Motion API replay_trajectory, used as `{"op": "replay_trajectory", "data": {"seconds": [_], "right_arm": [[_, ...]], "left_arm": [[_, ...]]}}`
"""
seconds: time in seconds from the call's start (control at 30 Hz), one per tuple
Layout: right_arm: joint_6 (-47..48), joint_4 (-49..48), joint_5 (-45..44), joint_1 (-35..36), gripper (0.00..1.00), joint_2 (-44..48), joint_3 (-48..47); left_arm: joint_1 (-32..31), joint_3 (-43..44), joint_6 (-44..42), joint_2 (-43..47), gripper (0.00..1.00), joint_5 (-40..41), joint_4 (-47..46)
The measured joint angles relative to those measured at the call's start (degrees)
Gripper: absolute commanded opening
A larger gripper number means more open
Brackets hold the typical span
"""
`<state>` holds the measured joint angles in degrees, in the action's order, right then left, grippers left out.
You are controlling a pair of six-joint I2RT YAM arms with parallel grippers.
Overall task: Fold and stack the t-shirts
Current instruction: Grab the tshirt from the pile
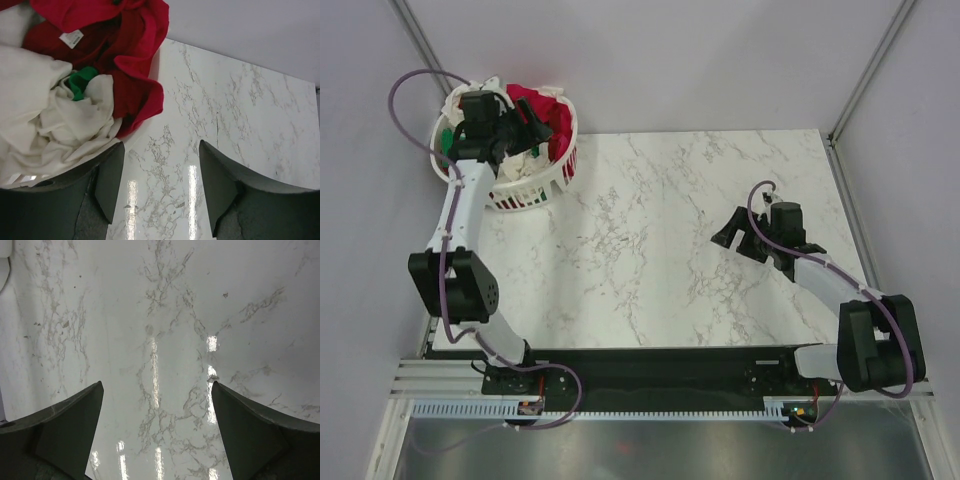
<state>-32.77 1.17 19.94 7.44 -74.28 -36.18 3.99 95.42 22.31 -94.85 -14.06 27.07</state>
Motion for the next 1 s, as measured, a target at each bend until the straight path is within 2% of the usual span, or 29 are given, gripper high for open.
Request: {"op": "replay_trajectory", "data": {"seconds": [0.23,0.4,0.7,1.0], "right_arm": [[0.72,-0.37,-0.63,0.0,0.98,-2.93,-0.35],[1.05,-0.92,-0.46,0.0,0.98,-2.93,-0.39],[0.87,-3.43,0.74,0.68,0.98,-5.18,-0.39],[0.87,-3.98,1.6,1.57,0.98,-6.14,-0.39]], "left_arm": [[-9.55,14.78,-3.1,-16.7,0.73,1.84,3.39],[-10.43,19.96,-4.68,-23.39,0.71,5.35,6.36],[-11.8,21.07,-9.77,-21.31,0.73,14.05,8.94],[-13.16,21.22,-14.67,-17.31,0.74,18.53,8.72]]}}
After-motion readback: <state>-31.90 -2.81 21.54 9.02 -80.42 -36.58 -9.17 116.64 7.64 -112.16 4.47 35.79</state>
